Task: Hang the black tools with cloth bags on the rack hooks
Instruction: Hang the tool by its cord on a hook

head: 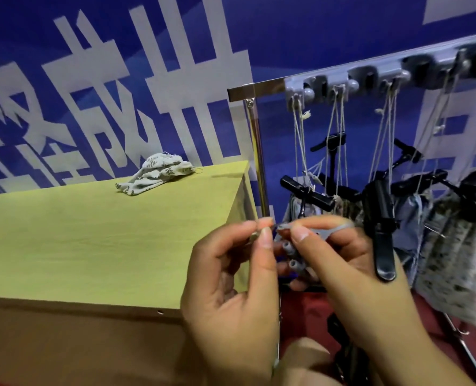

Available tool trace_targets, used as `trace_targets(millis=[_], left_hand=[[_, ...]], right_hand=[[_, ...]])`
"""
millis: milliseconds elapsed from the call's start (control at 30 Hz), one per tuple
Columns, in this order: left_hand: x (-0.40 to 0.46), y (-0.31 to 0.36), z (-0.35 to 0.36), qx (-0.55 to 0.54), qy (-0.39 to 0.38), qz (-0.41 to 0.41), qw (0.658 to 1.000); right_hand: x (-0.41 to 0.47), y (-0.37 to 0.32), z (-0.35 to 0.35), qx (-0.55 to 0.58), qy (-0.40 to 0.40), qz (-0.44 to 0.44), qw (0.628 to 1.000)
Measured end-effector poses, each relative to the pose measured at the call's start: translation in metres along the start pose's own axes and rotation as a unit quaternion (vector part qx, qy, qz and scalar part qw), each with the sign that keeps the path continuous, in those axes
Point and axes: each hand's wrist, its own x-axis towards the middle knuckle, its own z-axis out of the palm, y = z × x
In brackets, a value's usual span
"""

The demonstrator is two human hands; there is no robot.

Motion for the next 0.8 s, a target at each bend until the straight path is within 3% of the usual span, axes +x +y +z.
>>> trace_targets(millis=[567,800], left_hand=[[-0.001,-0.006,-0.004,0.003,-0.013,0.009,1.0],[0.004,-0.016,-0.015,0.119,-0.065,0.073,0.988]], right_hand=[[0.003,0.007,-0.001,0.024,-0.028,0.002,0.999],[0.004,0.01,-0.005,-0.033,-0.033,-0.035,0.998]])
